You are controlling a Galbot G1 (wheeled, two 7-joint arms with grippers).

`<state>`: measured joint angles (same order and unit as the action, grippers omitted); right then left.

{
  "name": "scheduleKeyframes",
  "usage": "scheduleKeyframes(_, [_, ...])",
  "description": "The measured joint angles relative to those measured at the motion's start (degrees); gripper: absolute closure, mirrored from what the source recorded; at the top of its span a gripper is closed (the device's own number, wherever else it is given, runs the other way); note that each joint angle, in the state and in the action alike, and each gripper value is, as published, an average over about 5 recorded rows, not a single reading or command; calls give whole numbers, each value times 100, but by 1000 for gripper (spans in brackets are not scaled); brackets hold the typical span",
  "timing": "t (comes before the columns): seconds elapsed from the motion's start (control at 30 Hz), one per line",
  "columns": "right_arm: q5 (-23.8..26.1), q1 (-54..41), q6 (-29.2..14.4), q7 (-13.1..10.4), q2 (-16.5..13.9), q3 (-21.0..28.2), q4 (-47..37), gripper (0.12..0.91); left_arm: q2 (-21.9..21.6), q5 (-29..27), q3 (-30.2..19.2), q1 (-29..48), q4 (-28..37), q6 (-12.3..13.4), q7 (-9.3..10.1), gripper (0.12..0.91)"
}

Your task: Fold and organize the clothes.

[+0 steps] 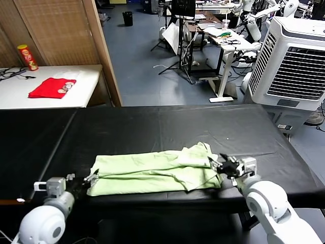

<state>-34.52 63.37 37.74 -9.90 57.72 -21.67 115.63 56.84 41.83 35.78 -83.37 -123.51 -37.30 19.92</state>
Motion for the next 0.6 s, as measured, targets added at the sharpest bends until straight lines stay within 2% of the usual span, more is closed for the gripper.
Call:
scheduleKeyframes(0.13, [255, -453, -155, 30, 238, 249, -555, 228, 146, 99, -120, 474, 354, 122, 21, 234])
scheduleKeyframes(0.3, [330, -890, -173, 55, 538, 534, -1262, 227, 317, 315, -376, 977, 850, 131, 17, 232])
scheduleKeyframes(0.47, [438, -1194, -170, 219, 769, 751, -1817, 228, 447, 324, -568, 1243, 1226, 131, -13, 232])
scheduleKeyframes(0.6, [548, -1321, -165, 299, 894, 876, -2084, 267, 486, 321, -624, 1336, 1465, 140, -59, 232])
